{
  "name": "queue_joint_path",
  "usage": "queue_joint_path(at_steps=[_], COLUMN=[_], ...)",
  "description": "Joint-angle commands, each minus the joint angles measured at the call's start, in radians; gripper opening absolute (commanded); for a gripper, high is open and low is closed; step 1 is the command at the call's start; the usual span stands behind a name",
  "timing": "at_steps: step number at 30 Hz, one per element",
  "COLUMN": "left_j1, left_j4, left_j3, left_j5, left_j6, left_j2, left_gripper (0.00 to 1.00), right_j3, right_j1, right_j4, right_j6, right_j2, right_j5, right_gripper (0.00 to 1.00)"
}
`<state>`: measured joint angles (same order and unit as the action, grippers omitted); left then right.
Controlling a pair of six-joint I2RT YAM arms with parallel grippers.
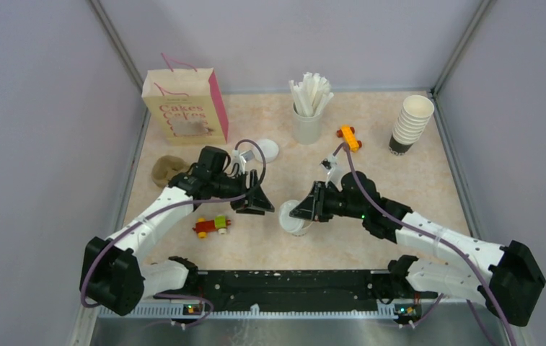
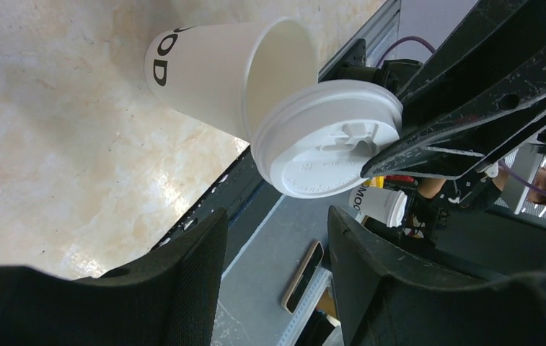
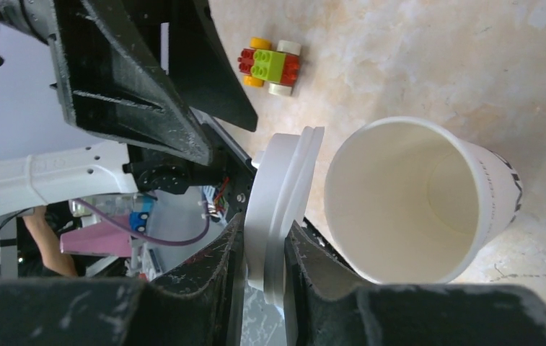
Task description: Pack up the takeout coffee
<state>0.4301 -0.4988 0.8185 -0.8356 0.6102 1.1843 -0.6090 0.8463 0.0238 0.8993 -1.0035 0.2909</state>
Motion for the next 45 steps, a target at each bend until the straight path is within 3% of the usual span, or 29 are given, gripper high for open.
queue_joint_path(at_steps=[1, 7, 22, 29, 34, 37, 41, 45], left_j1=[0.001, 0.001, 0.018, 0.036, 0.036, 0.036, 0.035, 0.041], left_j4=[0.084, 0.234, 0.212, 0.254, 0.065, -0.048, -0.215, -0.364], left_j3=[0.001, -0.058, -0.016, -0.023, 0.061, 0.117, 0.161, 0.128], left_j5=[-0.043, -0.140, -0.058, -0.060, 0.054, 0.240, 0.349, 0.411], left_j6=[0.001, 0.095, 0.098, 0.131, 0.040, -0.007, -0.088, -0.123], left_j2=[0.005, 0.018, 0.082, 0.107, 0.125, 0.099, 0.083, 0.060], left_gripper=[0.59, 0.58, 0.52, 0.52, 0.52, 0.53, 0.54, 0.52], right_j3=[-0.033, 0.008, 0.056, 0.041, -0.100, -0.193, -0.301, -0.320], right_j1=[-0.013, -0.085, -0.147, -0.179, -0.176, -0.138, -0.030, -0.010], right_j4=[-0.106, -0.129, -0.168, -0.125, 0.069, 0.194, 0.316, 0.333], right_j6=[0.011, -0.001, 0.033, 0.002, -0.150, -0.245, -0.364, -0.344], right_j2=[-0.003, -0.010, -0.038, -0.036, -0.024, -0.009, -0.011, 0.025], right_j5=[0.073, 0.203, 0.327, 0.286, 0.248, 0.153, -0.024, -0.130], right_gripper=[0.22, 0.23, 0.29, 0.23, 0.26, 0.27, 0.27, 0.28])
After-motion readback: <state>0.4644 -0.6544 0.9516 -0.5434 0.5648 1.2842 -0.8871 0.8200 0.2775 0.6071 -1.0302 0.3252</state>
